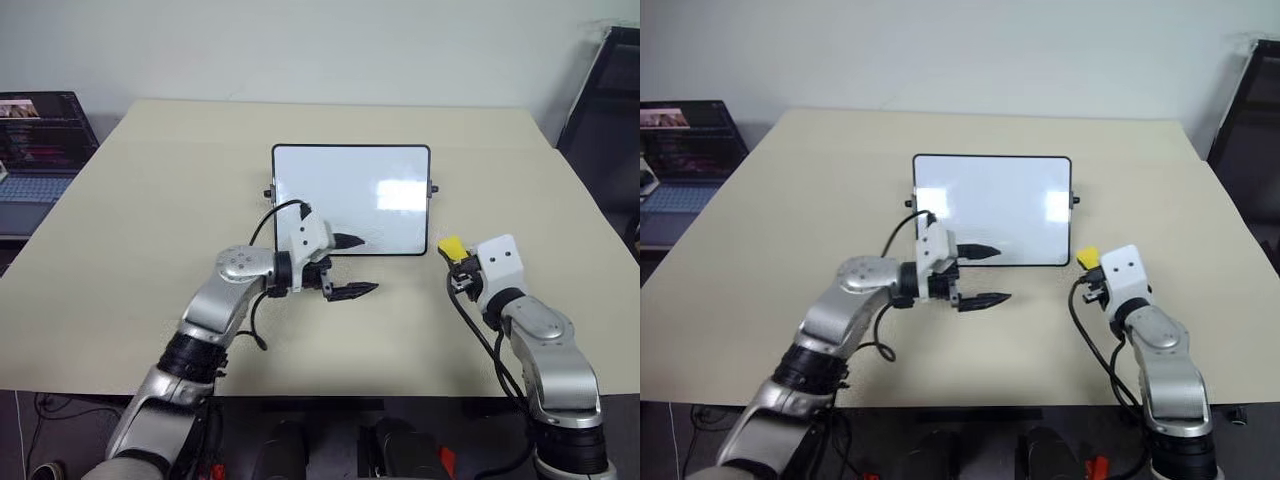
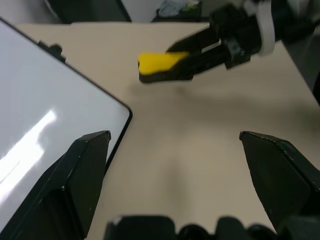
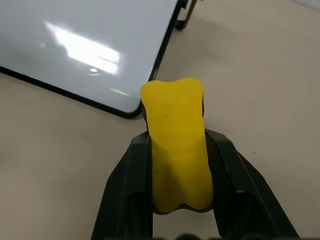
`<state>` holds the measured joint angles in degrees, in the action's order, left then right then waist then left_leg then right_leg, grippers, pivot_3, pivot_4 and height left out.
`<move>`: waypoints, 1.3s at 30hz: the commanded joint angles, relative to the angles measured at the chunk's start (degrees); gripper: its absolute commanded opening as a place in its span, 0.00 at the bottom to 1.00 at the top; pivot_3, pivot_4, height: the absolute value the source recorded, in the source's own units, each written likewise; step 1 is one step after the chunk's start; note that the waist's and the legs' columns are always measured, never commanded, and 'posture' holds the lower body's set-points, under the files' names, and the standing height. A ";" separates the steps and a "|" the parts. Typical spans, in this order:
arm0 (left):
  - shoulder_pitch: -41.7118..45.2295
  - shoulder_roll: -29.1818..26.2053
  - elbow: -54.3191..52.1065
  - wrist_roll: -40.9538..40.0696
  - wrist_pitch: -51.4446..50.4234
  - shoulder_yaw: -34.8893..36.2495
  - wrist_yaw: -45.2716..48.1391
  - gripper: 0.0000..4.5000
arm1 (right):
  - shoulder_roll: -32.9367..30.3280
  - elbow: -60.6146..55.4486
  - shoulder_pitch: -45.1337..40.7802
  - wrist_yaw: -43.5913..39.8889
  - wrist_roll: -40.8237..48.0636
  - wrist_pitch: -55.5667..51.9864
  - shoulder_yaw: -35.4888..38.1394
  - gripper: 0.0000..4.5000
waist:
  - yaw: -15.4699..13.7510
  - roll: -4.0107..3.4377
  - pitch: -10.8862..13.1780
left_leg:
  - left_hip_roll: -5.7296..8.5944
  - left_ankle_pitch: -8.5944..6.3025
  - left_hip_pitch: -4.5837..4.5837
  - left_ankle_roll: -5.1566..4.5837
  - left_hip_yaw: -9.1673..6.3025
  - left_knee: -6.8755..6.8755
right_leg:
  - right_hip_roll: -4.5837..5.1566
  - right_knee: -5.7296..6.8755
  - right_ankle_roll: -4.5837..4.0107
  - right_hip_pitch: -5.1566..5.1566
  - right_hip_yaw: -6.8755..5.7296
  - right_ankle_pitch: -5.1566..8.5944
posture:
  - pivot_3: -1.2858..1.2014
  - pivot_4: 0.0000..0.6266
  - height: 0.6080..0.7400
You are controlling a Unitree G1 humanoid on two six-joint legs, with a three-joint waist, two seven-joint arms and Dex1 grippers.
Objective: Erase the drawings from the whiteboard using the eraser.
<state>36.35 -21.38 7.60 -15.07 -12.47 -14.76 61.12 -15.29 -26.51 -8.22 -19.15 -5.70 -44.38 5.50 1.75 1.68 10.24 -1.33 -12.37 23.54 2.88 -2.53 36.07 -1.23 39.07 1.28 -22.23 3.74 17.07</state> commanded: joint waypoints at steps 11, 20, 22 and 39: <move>10.33 6.23 13.28 4.38 12.42 -3.04 7.48 1.00 | 4.37 9.34 -3.25 8.47 5.94 1.09 8.37 0.24 | 0.52 -0.01 0.00 | -0.08 -0.02 0.02 -0.03 0.16 -0.06 | -0.05 -0.01 -0.19 -0.08 0.14 -0.13 | 0.52 0.24 1.00; 8.02 5.84 9.98 5.18 12.00 -3.34 7.76 1.00 | 4.31 11.32 -4.64 9.87 9.11 2.13 8.76 0.59 | 0.54 -0.02 0.00 | -0.09 -0.02 0.02 -0.03 0.18 -0.05 | -0.05 0.00 -0.18 -0.08 0.16 -0.13 | 0.52 0.24 1.00; 7.33 5.60 8.92 5.06 11.18 -2.81 7.03 1.00 | 4.36 11.25 -4.65 10.04 9.77 2.43 8.81 0.75 | 0.53 -0.02 0.00 | -0.10 -0.03 0.02 -0.03 0.18 -0.05 | -0.05 0.00 -0.20 -0.08 0.17 -0.14 | 0.52 0.24 1.00; -17.13 5.02 -19.64 5.03 -3.19 16.94 -27.11 1.00 | 3.83 -6.99 4.45 6.22 12.09 13.90 -3.10 0.99 | 0.90 -0.07 -0.04 | -0.12 -0.03 0.04 -0.03 -0.15 -0.02 | 0.23 -0.02 -0.15 -0.04 0.26 -0.12 | 0.52 0.24 1.00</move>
<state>21.21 -17.53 -5.67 -10.79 -15.61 -2.13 41.40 -11.15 -31.60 -5.43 -12.00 7.60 -35.54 5.27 2.65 1.62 10.20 -1.45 -12.40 23.57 2.86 -2.72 36.04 -0.94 39.04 1.12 -22.26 3.98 16.96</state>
